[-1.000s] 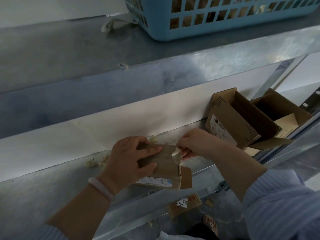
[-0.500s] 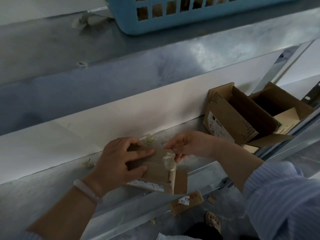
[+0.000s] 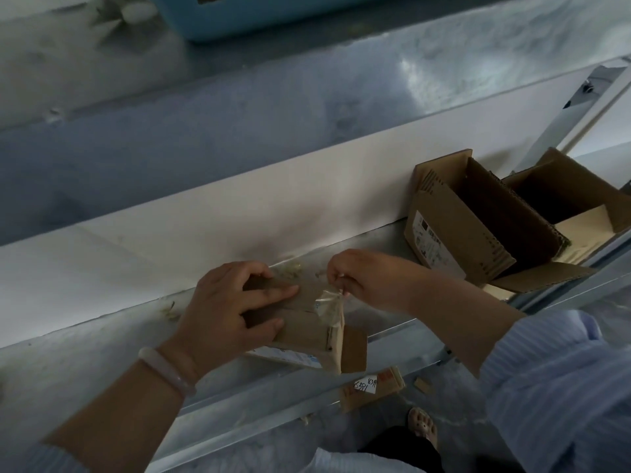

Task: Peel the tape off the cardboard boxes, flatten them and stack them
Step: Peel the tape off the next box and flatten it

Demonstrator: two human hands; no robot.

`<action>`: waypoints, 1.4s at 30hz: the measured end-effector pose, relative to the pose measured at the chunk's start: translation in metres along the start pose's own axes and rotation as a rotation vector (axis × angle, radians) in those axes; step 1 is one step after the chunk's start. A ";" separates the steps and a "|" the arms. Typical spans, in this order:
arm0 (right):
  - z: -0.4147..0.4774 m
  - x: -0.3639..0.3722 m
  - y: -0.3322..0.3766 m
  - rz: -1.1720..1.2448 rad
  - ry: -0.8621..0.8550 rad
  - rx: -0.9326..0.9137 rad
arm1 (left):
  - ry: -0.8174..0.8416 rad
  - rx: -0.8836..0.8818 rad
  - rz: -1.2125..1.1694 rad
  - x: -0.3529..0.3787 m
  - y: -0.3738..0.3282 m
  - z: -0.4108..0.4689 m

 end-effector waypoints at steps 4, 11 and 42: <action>-0.004 -0.006 0.002 -0.116 0.044 0.020 | -0.007 -0.024 0.022 0.001 -0.001 0.003; -0.020 -0.043 -0.017 0.079 -0.011 0.212 | -0.053 -0.158 0.030 0.003 0.008 0.009; -0.050 0.002 -0.009 0.618 -0.659 0.557 | -0.051 -0.159 0.087 0.001 0.005 0.006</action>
Point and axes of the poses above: each hand's wrist, its own z-axis towards the middle knuckle, its own x-axis out of the palm, y = z × x, the point moved 9 cm from there along z, towards the middle knuckle, and after that the axes turned 7 degrees about z, right-handed, at the moved point
